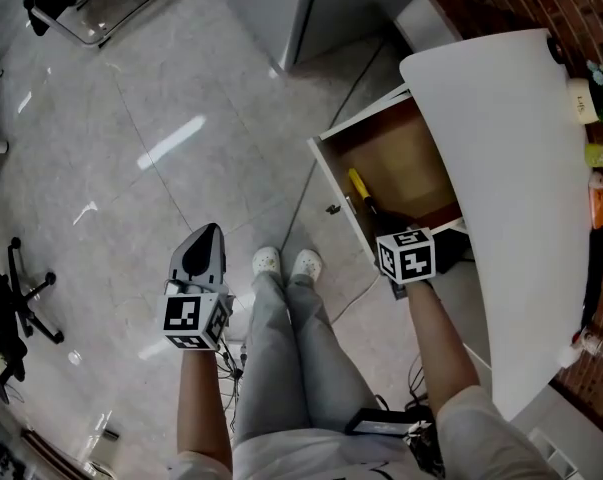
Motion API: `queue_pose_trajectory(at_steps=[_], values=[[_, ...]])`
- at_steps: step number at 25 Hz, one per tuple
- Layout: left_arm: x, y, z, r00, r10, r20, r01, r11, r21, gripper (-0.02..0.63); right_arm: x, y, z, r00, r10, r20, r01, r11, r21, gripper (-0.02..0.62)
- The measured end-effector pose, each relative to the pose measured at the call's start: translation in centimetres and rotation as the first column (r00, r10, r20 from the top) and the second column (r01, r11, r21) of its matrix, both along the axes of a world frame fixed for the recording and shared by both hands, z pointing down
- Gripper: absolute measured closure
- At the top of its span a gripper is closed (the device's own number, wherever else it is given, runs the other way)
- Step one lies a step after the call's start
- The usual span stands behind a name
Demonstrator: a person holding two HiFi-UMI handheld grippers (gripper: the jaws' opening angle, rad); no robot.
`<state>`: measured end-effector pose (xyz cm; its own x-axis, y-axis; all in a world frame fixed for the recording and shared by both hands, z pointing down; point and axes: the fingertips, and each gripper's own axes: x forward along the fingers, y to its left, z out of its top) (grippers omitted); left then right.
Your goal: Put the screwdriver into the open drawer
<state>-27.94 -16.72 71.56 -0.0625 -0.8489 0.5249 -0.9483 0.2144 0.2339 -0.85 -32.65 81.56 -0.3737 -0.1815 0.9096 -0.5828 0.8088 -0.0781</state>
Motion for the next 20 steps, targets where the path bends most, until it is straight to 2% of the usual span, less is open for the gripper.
queue_pose_trajectory(at_steps=[5, 11, 15, 20], values=[[-0.5, 0.5, -0.8, 1.000, -0.004, 0.008, 0.004, 1.000, -0.013, 0.597, 0.5, 0.0, -0.8, 0.999, 0.041, 0.015, -0.041, 0.999, -0.012, 0.569], [-0.1, 0.4, -3.4, 1.000, 0.013, 0.025, -0.013, 1.000, -0.009, 0.597, 0.7, -0.4, -4.8, 0.997, 0.049, 0.067, -0.049, 0.999, 0.006, 0.569], [0.0, 0.6, -5.9, 1.000, -0.001, 0.028, 0.001, 1.000, 0.001, 0.597, 0.2, 0.5, -8.5, 0.993, -0.018, 0.114, 0.017, 1.000, 0.011, 0.571], [0.2, 0.8, -9.2, 0.999, -0.003, 0.042, 0.002, 1.000, 0.013, 0.597, -0.3, 1.5, -13.2, 0.986, -0.113, 0.119, 0.104, 0.991, 0.080, 0.575]])
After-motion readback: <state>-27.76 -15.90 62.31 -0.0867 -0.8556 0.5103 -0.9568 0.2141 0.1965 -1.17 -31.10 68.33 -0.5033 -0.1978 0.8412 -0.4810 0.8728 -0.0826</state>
